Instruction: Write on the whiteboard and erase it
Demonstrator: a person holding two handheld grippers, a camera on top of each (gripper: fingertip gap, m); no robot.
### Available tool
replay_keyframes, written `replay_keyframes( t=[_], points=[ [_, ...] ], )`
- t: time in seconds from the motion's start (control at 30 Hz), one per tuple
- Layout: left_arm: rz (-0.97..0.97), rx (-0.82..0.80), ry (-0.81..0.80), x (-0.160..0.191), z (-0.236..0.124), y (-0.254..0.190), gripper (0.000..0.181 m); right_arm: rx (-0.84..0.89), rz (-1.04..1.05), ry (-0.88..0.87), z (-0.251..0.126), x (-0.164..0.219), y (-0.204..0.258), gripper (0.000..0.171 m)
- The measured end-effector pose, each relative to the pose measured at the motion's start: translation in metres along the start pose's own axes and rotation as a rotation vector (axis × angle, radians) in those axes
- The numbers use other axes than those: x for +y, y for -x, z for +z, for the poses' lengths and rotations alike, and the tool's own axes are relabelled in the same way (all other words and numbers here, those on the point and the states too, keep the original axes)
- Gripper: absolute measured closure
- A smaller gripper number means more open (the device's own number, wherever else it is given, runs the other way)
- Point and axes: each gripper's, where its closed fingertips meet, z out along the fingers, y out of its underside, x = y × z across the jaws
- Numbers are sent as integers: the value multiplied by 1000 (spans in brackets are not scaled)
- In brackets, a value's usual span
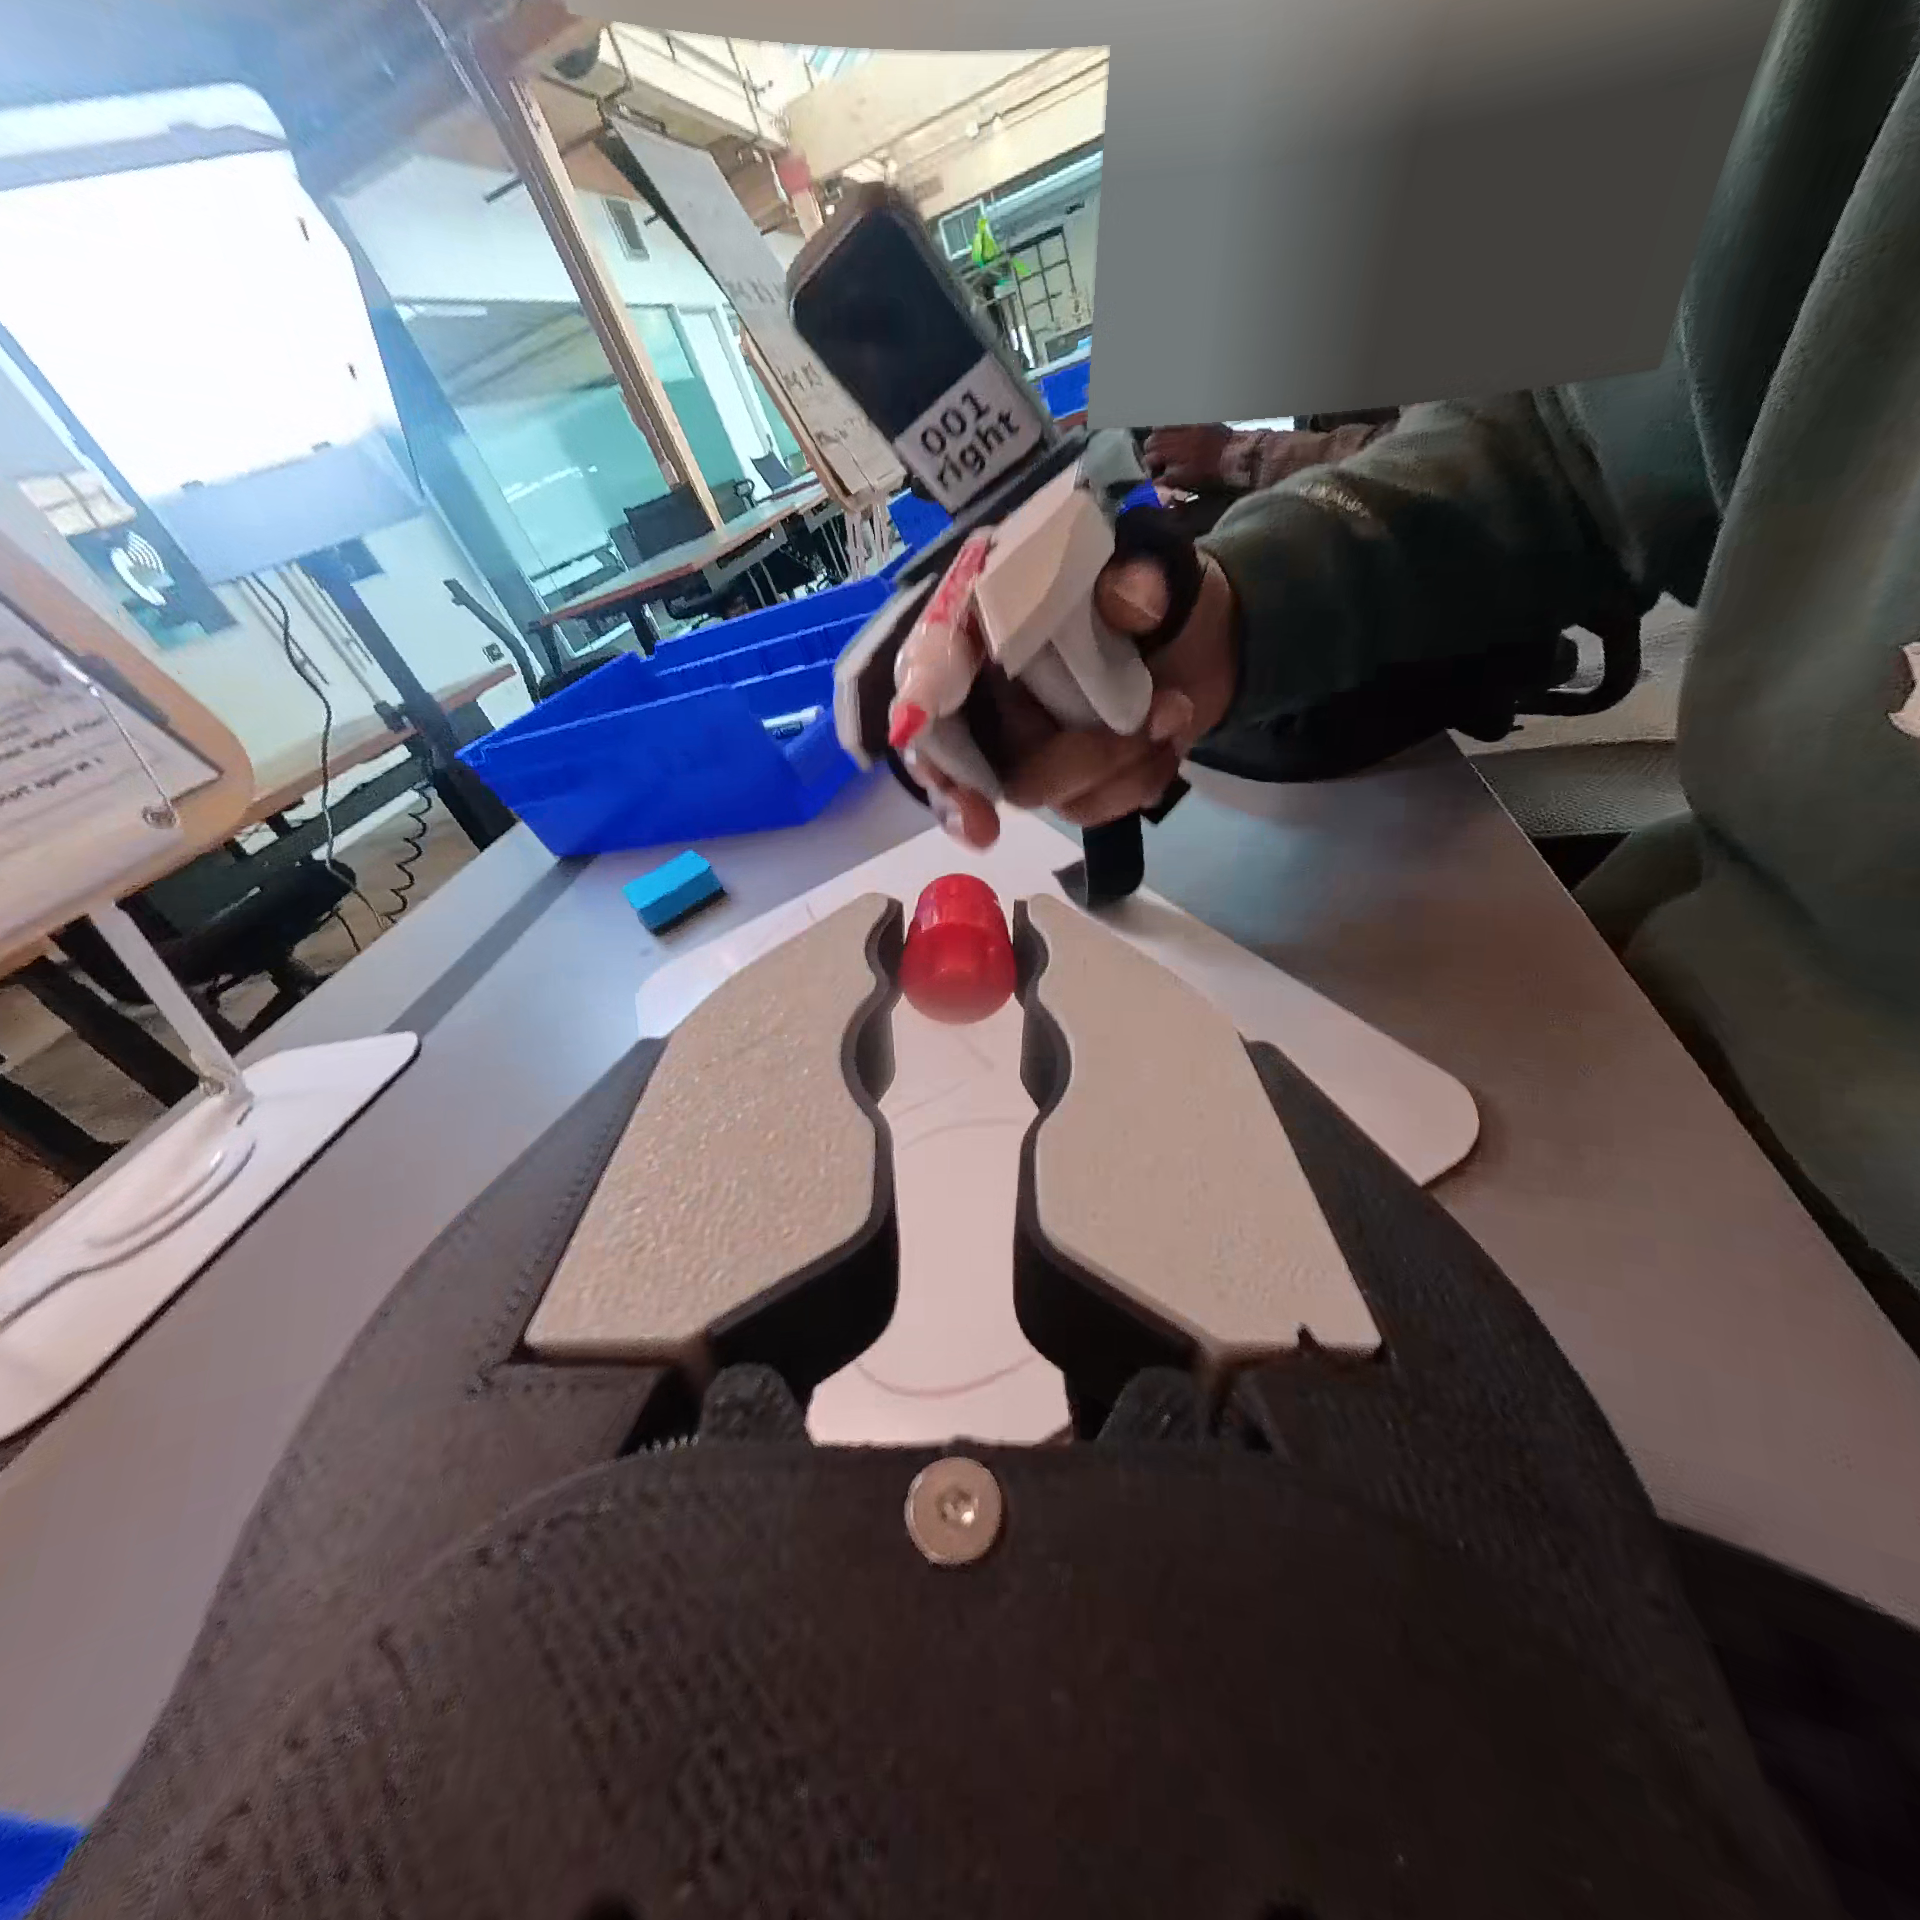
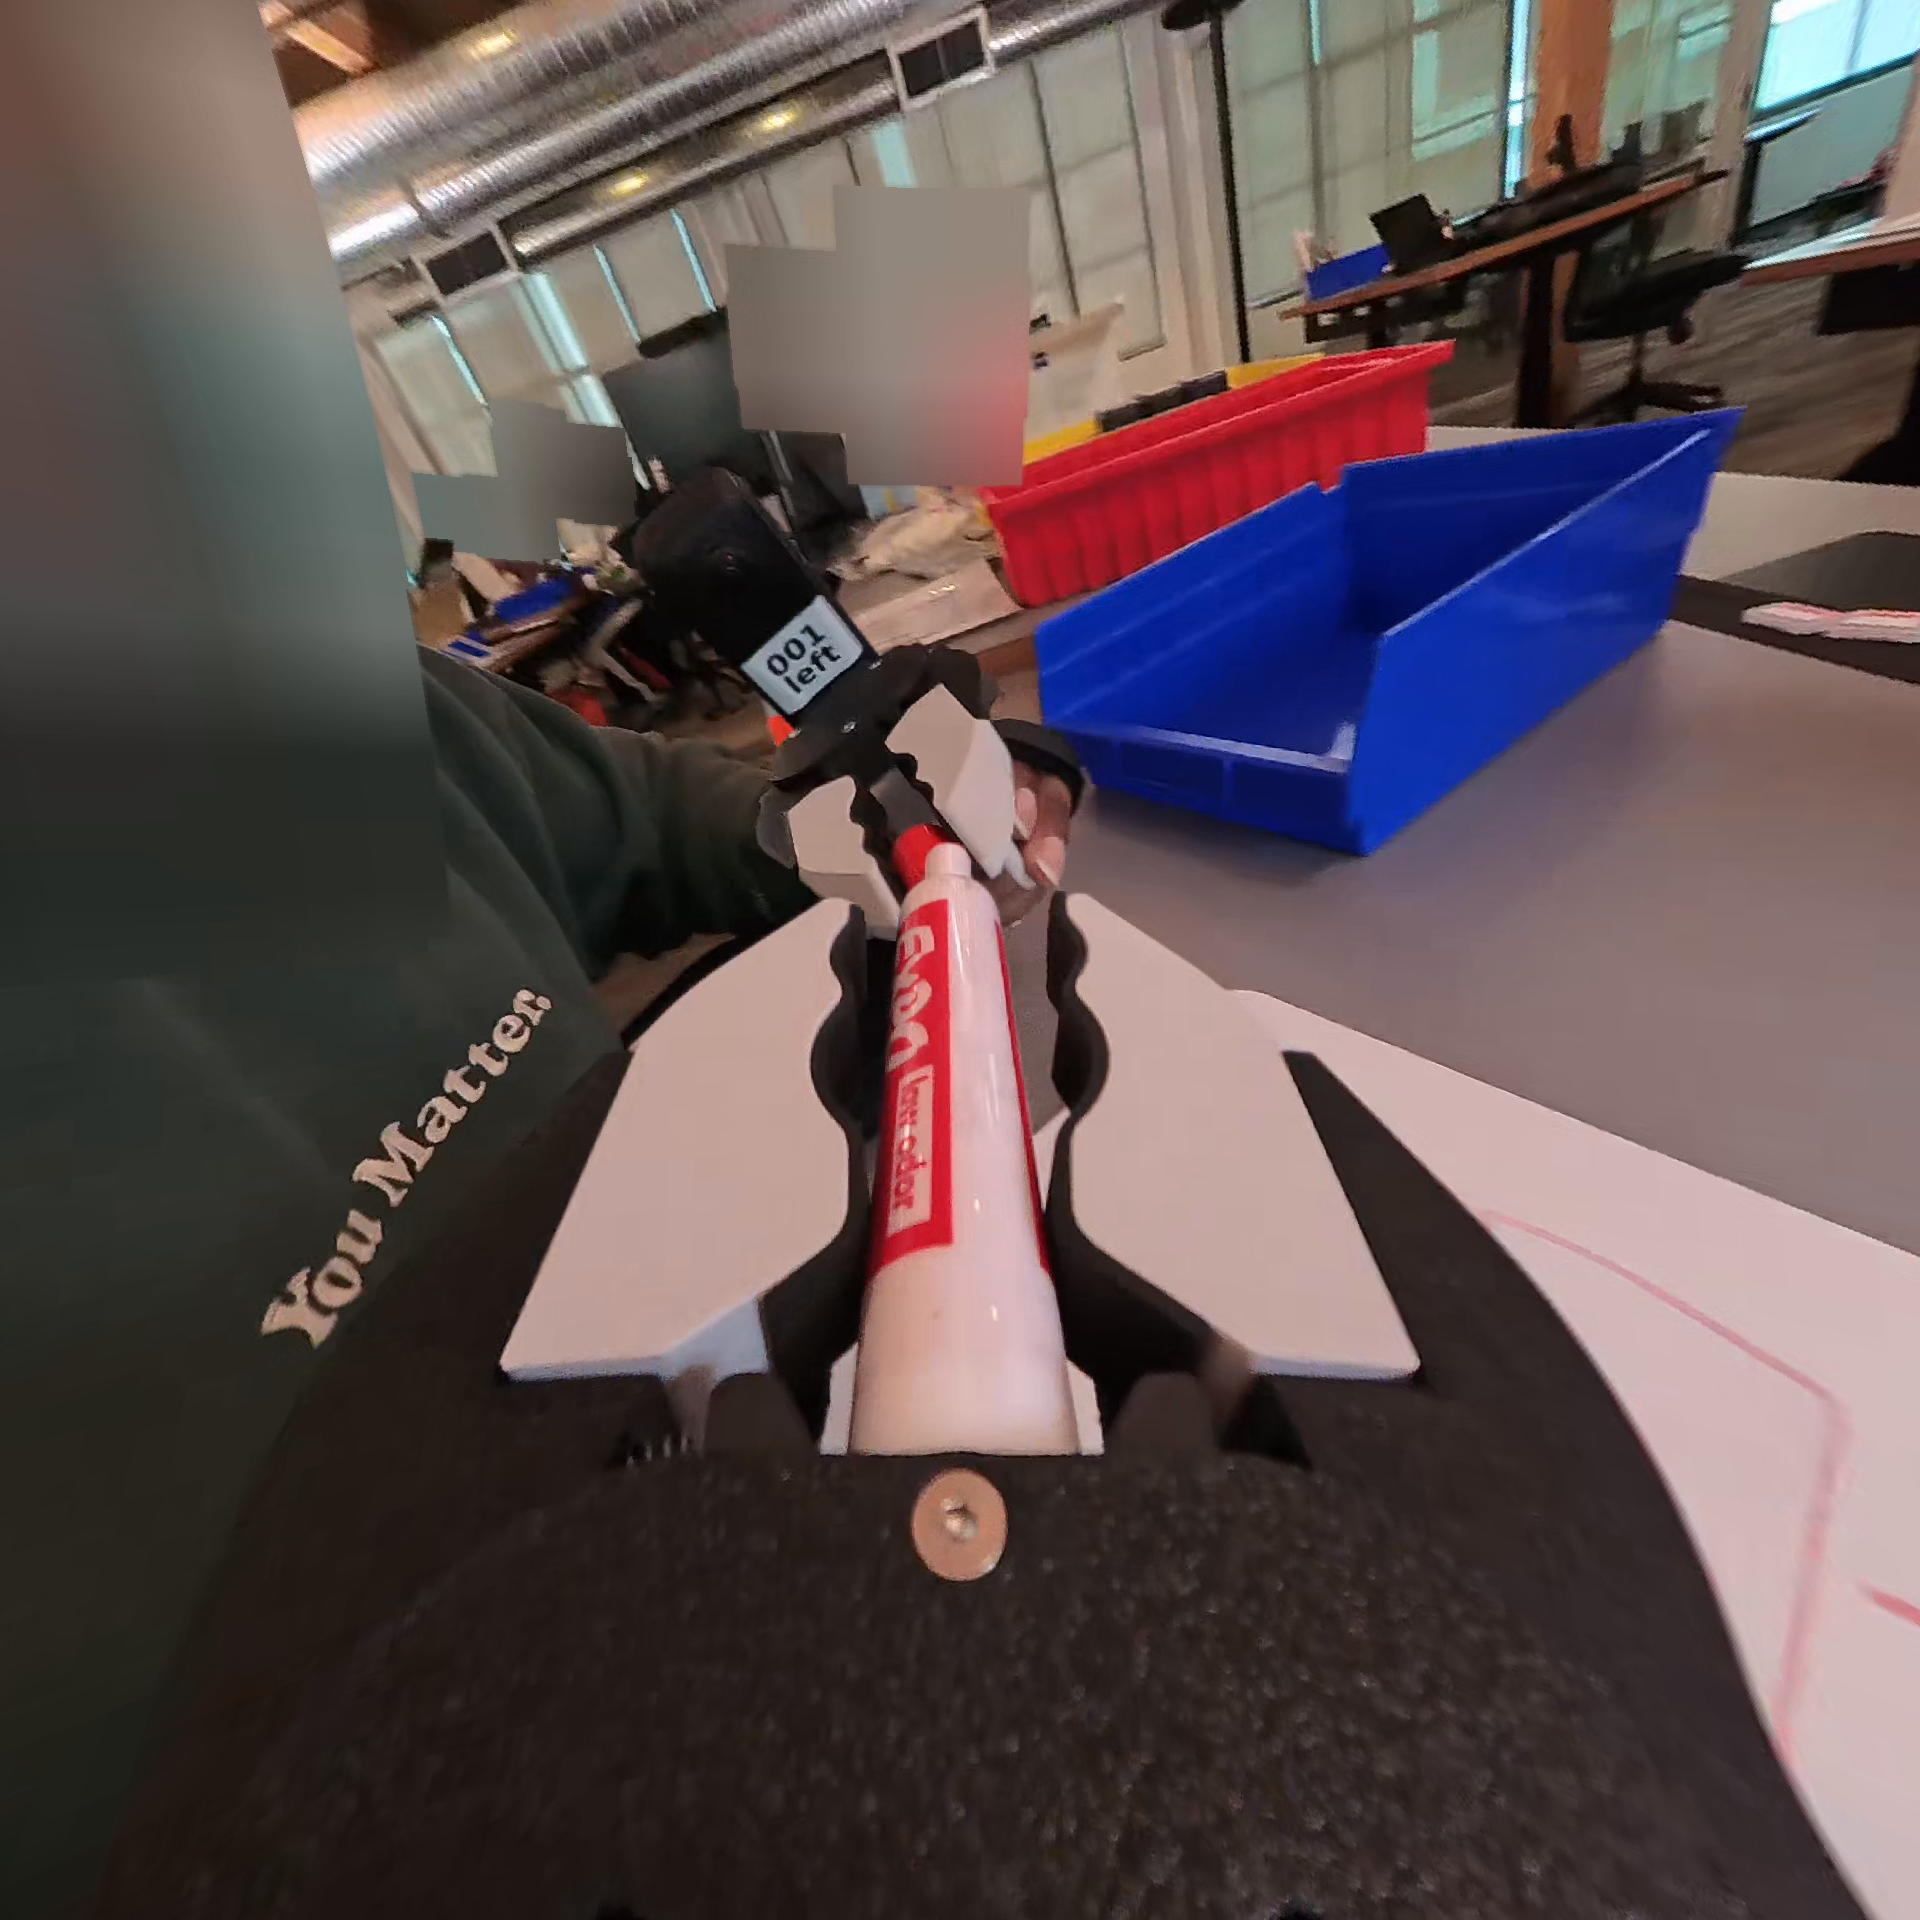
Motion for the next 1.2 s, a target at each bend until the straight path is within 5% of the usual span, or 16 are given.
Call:
replay_keyframes(
  t=[0.47,1.2],
  points=[
    [95,31,-89,-27,21,-18,161,-206,222,-51,19,16,27,137],
    [306,11,197,12,20,-17,163,-140,337,-80,25,40,14,140]
  ],
)
